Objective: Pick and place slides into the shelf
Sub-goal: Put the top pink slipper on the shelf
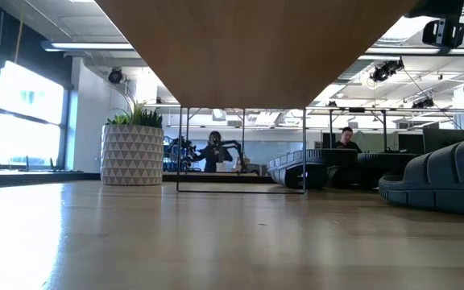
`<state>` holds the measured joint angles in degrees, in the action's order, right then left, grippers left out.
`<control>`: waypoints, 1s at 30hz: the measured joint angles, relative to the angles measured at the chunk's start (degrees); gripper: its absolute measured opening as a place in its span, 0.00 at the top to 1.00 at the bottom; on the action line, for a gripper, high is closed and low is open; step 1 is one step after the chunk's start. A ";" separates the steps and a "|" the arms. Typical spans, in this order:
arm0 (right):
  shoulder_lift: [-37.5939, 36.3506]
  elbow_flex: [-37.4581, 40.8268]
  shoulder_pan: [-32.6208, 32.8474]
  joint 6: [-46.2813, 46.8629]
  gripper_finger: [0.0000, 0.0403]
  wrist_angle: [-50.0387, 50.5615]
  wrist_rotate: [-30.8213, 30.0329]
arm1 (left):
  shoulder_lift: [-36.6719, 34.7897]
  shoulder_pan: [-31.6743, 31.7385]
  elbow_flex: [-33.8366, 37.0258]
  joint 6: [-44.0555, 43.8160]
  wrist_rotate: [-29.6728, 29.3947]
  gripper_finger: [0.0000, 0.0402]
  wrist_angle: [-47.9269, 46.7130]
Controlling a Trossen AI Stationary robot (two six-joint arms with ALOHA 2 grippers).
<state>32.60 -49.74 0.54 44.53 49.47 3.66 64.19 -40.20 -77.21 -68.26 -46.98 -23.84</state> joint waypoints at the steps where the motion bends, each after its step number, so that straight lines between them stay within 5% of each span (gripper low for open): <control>1: 0.00 0.00 0.02 -0.02 1.00 -0.01 0.01 | 0.92 2.63 0.00 0.70 2.48 1.00 0.84; 14: 0.00 0.00 0.02 0.44 1.00 0.00 0.28 | 11.42 31.26 0.04 1.98 30.93 1.00 6.38; 23: 0.00 0.00 0.02 0.41 1.00 0.00 -1.07 | 19.21 33.81 -0.04 1.83 34.75 1.00 25.98; 30: 0.00 0.00 0.02 0.47 1.00 0.00 -1.68 | 23.92 33.80 0.11 0.41 30.79 1.00 27.00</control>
<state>32.60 -49.74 0.56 45.00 49.47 1.99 88.11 -6.40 -77.10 -67.85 -16.19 3.16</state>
